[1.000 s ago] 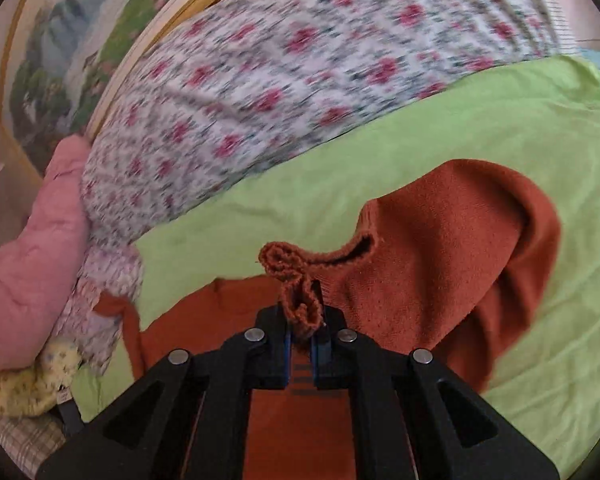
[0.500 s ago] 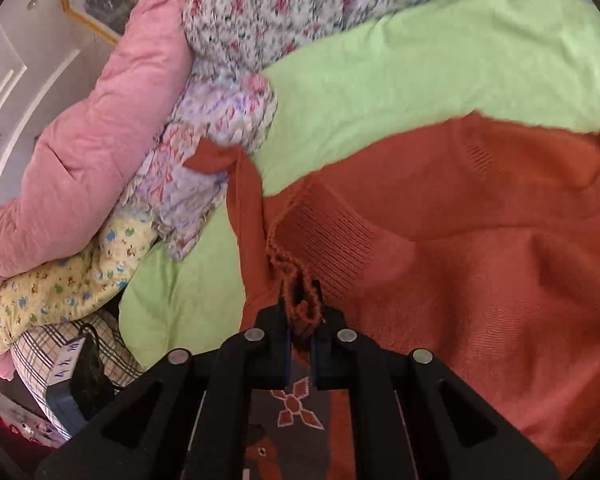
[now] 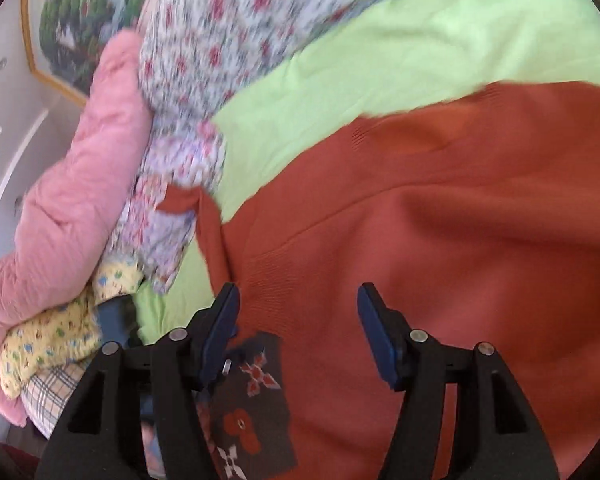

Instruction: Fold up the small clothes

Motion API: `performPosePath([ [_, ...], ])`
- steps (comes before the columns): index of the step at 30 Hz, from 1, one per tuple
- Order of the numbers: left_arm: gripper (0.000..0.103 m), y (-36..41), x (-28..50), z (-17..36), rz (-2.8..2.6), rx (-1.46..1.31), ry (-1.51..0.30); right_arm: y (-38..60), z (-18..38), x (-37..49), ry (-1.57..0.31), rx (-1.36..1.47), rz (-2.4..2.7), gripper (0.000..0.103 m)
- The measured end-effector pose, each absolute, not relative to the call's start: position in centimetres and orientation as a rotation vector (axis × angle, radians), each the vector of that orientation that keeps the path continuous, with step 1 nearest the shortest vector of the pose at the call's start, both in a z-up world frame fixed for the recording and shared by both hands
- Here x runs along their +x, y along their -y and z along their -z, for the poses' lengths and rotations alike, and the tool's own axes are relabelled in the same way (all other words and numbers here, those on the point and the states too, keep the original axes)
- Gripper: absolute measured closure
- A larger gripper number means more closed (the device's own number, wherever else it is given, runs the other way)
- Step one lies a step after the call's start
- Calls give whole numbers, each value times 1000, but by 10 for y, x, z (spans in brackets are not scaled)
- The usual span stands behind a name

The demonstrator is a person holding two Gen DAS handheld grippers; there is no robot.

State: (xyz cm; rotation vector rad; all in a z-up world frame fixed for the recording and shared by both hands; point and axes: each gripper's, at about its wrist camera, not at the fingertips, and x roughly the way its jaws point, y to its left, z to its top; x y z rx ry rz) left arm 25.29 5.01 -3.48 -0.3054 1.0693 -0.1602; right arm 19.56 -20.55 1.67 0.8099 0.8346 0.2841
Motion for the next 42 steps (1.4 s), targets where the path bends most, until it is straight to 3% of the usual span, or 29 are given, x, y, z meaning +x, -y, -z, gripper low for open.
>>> performPosePath([
  [2,15,-47,263,34,167,-315,-1031,223,-21,169,-790,834,-229,41],
  [3,34,-45,268,34,184,-317,-1016,228,-22,157,-770,849,-204,41],
  [4,70,-40,274,34,214,-311,-1014,235,-23,143,-748,866,-173,41],
  [5,94,-34,278,35,238,-291,-1030,243,-22,131,-730,884,-137,41],
  [6,100,-31,281,35,257,-277,-1044,253,-21,119,-714,899,-96,41],
  [11,101,-60,265,-10,259,-255,-881,295,-25,76,-673,869,92,41],
  [15,101,-87,283,11,142,-224,-974,326,-23,69,-673,833,217,41],
  [28,101,-84,281,18,157,-193,-969,348,29,178,-959,589,278,41],
  [29,101,-82,281,17,159,-188,-970,344,31,183,-963,551,266,51],
  [31,101,-75,281,10,190,-192,-959,340,30,185,-975,496,253,92],
  [36,101,-35,288,-2,293,-140,-916,378,13,158,-848,605,315,94],
  [42,100,-42,305,31,217,-105,-986,382,36,159,-884,631,346,94],
])
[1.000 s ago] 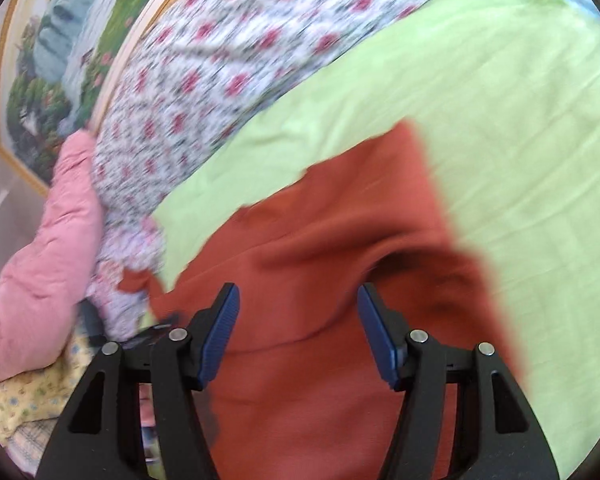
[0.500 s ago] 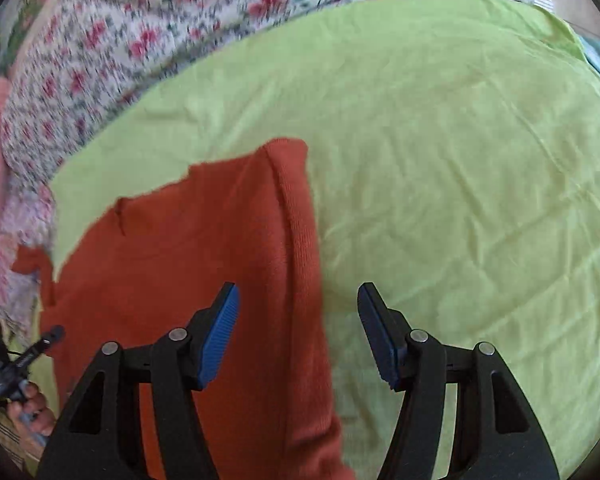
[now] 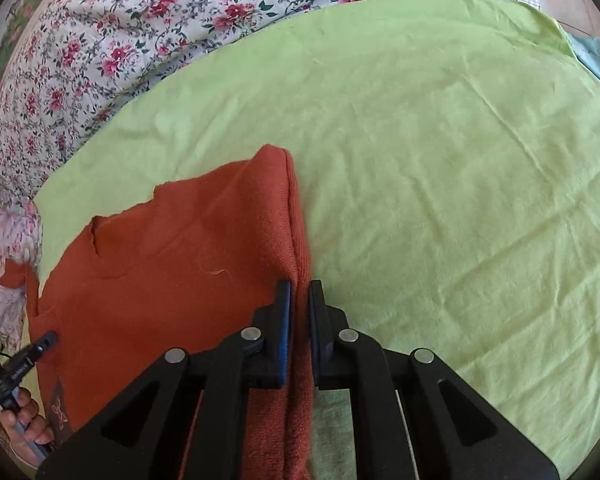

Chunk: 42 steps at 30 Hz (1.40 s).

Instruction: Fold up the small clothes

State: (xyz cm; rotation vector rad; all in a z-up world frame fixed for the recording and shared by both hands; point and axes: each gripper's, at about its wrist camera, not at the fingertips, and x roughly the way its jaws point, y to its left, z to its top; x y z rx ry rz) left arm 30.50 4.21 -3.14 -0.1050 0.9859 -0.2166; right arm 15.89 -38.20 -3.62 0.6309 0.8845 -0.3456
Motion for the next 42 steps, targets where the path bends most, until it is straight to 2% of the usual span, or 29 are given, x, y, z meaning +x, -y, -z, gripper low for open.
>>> performPosePath([
  [9,98,-89,279,19,169,-166,-953,357,6,131,-833,599,378,88],
  [10,99,-93,274,17,164,-173,-948,350,2,127,-825,597,370,80],
  [11,99,-98,270,14,158,-183,-942,341,-3,121,-814,599,351,65],
  [13,99,-109,262,8,153,-207,-931,322,-9,113,-797,604,306,48],
  [20,91,-158,264,-3,55,-265,-914,257,-5,101,-830,622,134,48],
  [22,76,-174,273,-6,16,-276,-912,242,-3,98,-846,624,97,48],
  [24,67,-187,285,-7,-34,-265,-904,230,1,98,-867,628,64,48],
  [27,57,-204,314,-7,-83,-266,-919,217,4,101,-901,614,27,48],
  [31,36,-232,361,-9,-175,-277,-921,207,5,104,-916,604,3,48],
  [33,31,-247,387,-8,-229,-283,-929,205,4,105,-916,613,-4,48],
  [38,32,-278,449,9,-372,-263,-987,205,9,103,-929,635,-10,48],
  [39,50,-281,454,12,-392,-256,-989,204,9,102,-932,635,-10,48],
  [40,79,-283,458,14,-397,-248,-990,203,9,102,-934,634,-9,48],
  [42,97,-280,458,13,-390,-216,-983,204,10,99,-935,638,-8,48],
])
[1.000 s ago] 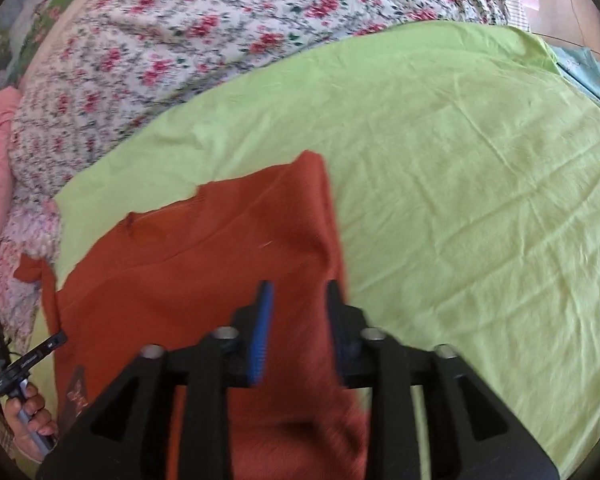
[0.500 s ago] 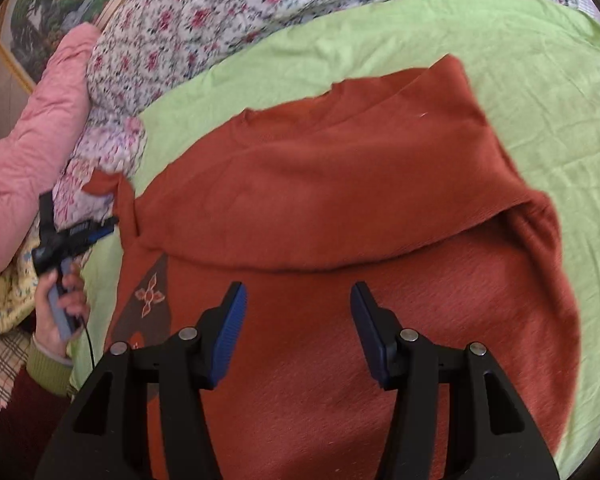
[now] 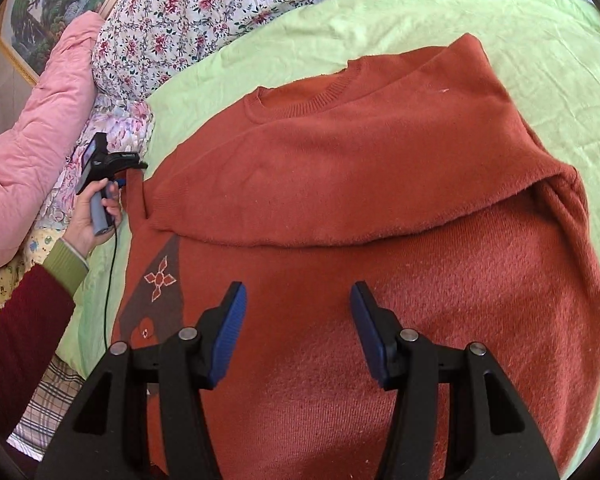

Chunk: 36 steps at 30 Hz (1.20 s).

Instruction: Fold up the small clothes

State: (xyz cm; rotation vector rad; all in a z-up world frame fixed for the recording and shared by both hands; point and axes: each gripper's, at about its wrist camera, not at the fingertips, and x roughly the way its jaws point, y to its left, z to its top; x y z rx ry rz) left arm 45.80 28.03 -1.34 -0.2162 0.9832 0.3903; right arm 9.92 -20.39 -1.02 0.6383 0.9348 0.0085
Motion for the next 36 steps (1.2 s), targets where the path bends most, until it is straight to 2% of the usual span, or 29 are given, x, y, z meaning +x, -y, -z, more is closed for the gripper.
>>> performPosePath([
  [1,101,-277,454,9,-372,-211,-964,204,10,98,-934,641,-9,48],
  [7,102,-206,392,-43,-137,-168,-807,207,9,96,-914,654,-5,48],
  [15,102,-55,319,-84,233,-70,-711,213,-2,80,-846,711,6,48],
  [19,101,17,296,-72,347,32,-708,228,-6,62,-812,752,52,48],
  [26,99,112,281,-6,470,198,-815,259,-9,28,-772,814,146,48],
  [30,87,126,271,20,489,243,-886,270,-14,18,-748,829,178,48],
  [32,71,121,267,25,494,239,-910,273,-17,19,-744,824,183,48],
  [34,47,111,258,26,483,234,-907,273,-19,24,-745,819,177,48],
  [36,45,99,244,23,474,234,-893,271,-21,34,-749,805,162,47],
])
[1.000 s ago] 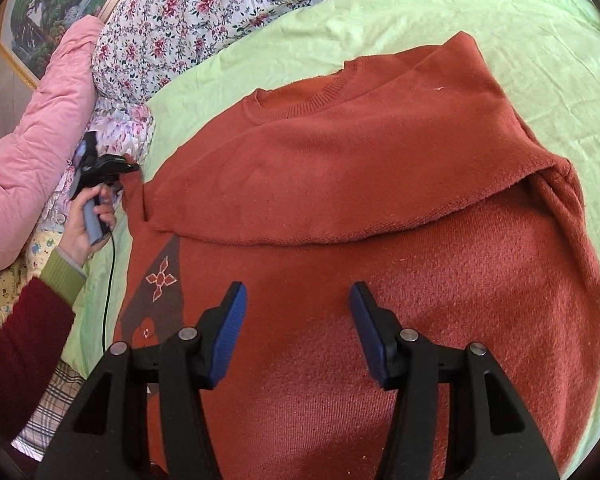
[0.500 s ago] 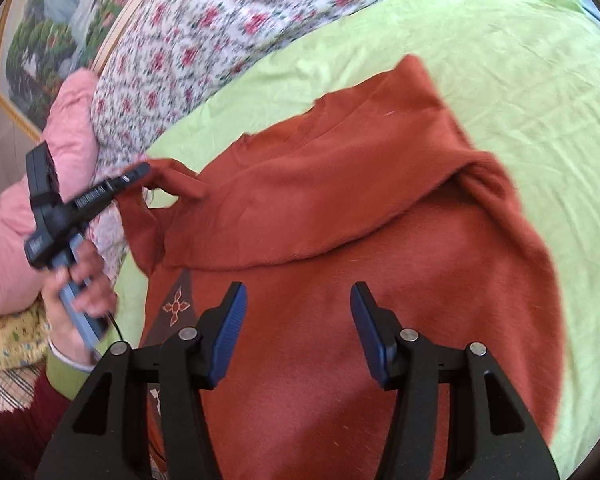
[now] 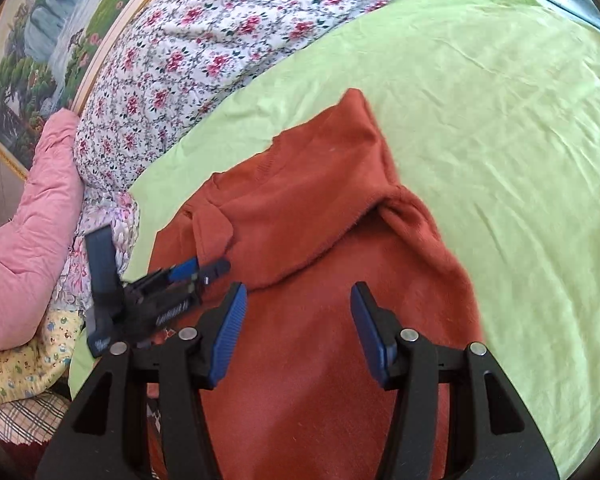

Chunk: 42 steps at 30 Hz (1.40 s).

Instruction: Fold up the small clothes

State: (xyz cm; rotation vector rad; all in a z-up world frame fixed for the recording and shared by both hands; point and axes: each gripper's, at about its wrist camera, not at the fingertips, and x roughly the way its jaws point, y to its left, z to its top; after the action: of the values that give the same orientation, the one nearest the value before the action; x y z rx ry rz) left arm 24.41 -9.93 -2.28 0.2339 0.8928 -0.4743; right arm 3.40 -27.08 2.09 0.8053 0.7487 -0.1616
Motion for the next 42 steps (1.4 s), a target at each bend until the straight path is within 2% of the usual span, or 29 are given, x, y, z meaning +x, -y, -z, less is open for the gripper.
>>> performPosePath([
  [7,44,20,199,8,371,203,-856,244,-28,98,-794,671,59,47],
  [9,41,-11,196,7,259,203,-835,235,-32,127,-810,606,20,47],
  [15,41,-80,216,34,-35,179,-898,212,-33,228,-875,464,-47,47],
  [22,41,-95,248,42,-42,-2,-939,164,-13,328,-1016,250,-46,48],
  [24,40,-96,253,44,-58,-44,-936,155,1,346,-1072,186,-13,55],
  [25,39,-95,255,48,-73,-45,-939,155,6,351,-1085,180,-19,89],
  [26,39,-93,253,49,-73,-51,-937,158,8,352,-1085,180,5,95],
  [31,39,-108,250,50,-72,-127,-903,224,-38,274,-783,473,147,95],
  [34,39,-108,249,50,-90,-127,-894,259,-36,202,-654,650,229,95],
  [42,38,-109,247,51,-94,-132,-883,294,40,125,-718,854,295,95],
])
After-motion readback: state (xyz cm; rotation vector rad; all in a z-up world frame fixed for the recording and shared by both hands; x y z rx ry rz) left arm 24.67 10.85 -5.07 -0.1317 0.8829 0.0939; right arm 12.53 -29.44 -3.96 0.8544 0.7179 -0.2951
